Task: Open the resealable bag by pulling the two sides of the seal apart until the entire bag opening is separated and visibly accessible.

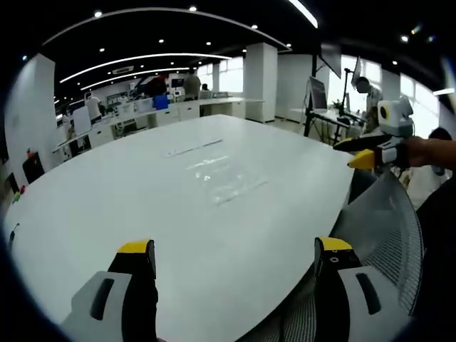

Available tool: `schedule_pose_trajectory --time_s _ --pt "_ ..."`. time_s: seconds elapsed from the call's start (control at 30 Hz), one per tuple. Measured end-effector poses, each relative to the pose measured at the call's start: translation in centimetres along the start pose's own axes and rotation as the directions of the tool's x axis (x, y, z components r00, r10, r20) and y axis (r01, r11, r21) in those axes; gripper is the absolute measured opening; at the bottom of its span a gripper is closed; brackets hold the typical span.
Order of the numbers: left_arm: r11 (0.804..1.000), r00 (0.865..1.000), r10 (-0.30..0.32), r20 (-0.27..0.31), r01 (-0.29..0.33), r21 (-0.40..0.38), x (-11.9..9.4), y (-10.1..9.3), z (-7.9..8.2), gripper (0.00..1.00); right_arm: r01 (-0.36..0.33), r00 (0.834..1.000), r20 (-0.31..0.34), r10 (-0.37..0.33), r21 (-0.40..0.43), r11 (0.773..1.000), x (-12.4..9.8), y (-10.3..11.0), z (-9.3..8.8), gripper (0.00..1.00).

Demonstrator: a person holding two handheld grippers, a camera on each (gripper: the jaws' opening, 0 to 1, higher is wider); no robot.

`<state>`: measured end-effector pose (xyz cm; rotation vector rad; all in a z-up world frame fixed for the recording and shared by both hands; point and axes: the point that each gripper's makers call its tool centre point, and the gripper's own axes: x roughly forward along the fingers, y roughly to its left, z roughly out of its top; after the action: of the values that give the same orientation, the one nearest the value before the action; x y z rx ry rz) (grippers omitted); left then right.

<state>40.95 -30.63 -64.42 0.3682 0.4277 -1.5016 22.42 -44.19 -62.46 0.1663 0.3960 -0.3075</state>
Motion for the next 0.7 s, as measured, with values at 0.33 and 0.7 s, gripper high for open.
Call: schedule_pose_trajectory --time_s 0.33,0.7 --pt "1.0 1.0 -0.002 -0.002 0.002 -0.004 0.01 0.01 -0.25 0.9 0.004 1.0 -0.007 -0.004 -0.002 1.0 -0.02 -0.07 -0.2 0.65" --pt "1.0 1.0 -0.001 -0.009 0.0 -0.012 -0.05 0.15 -0.52 0.89 0.003 1.0 -0.014 -0.003 0.003 1.0 0.0 -0.05 -0.39 0.64"
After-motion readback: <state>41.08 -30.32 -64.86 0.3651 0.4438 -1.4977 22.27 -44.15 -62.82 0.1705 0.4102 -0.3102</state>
